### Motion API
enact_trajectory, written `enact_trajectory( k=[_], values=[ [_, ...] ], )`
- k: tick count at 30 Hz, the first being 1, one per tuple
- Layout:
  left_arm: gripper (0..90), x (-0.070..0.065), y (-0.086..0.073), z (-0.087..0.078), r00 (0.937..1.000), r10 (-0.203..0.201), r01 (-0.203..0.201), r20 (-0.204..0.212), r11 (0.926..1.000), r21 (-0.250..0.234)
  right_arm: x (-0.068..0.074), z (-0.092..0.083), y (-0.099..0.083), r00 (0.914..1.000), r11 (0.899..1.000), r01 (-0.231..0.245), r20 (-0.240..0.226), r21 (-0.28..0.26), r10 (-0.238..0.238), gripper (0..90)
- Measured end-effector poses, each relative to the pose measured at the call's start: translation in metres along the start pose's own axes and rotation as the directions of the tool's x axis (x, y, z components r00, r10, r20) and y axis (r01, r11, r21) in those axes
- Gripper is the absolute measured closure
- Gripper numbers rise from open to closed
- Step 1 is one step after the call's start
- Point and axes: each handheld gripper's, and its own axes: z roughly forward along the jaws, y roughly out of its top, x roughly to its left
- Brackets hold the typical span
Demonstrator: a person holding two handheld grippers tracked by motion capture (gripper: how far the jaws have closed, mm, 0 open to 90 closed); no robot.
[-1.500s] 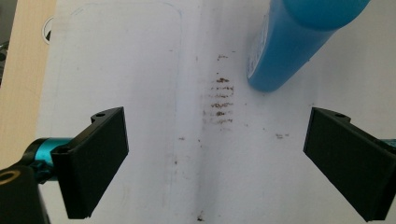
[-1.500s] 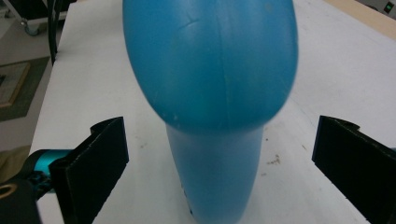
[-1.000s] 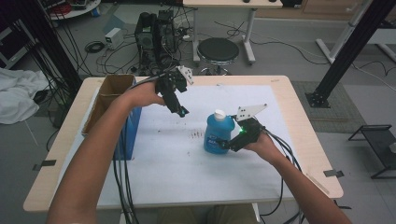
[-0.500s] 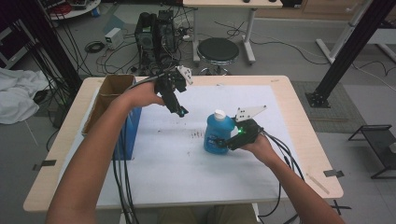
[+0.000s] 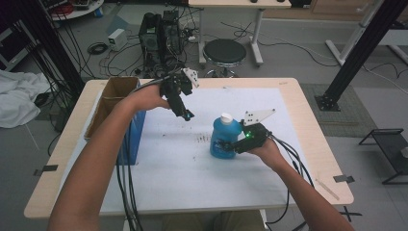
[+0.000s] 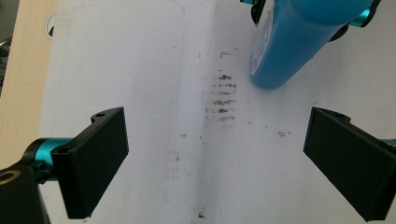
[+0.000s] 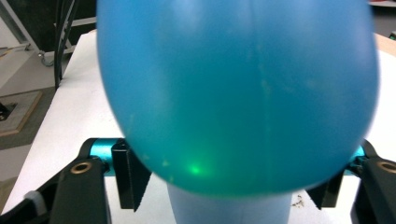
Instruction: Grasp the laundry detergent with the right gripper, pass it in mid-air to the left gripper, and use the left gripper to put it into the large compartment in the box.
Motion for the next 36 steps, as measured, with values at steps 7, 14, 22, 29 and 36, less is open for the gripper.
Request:
enact_trajectory(
  k=[7,14,22,29,36],
  values=[
    [6.6,0.002,0.0,-0.001,0.9999,0.014,-0.014,0.003,0.9997,0.022,0.0,0.001,0.0,1.0,1.0,0.0,-0.003,-0.012,0.0,32.2],
    [6.6,0.003,-0.001,-0.002,0.9997,0.023,-0.023,0.005,0.9988,0.042,0.0,0.001,0.0,0.9998,1.0,0.022,-0.001,-0.015,-0.022,41.1],
    [6.6,0.0,0.0,0.0,0.9999,0.016,-0.016,0.003,0.9992,0.037,0.002,0.0,0.0,0.9986,0.999,0.052,0.001,-0.015,-0.052,42.6],
    [6.6,-0.009,0.003,-0.004,0.9995,0.024,-0.025,0.018,0.9989,0.04,0.005,-0.006,0.005,0.9985,0.999,0.054,-0.01,-0.001,-0.054,43.2],
    [6.6,-0.027,0.011,-0.009,0.9986,0.05,-0.051,0.02,0.9971,0.056,0.009,-0.02,0.014,0.9978,0.998,0.065,-0.015,0.015,-0.065,43.3]
  ],
)
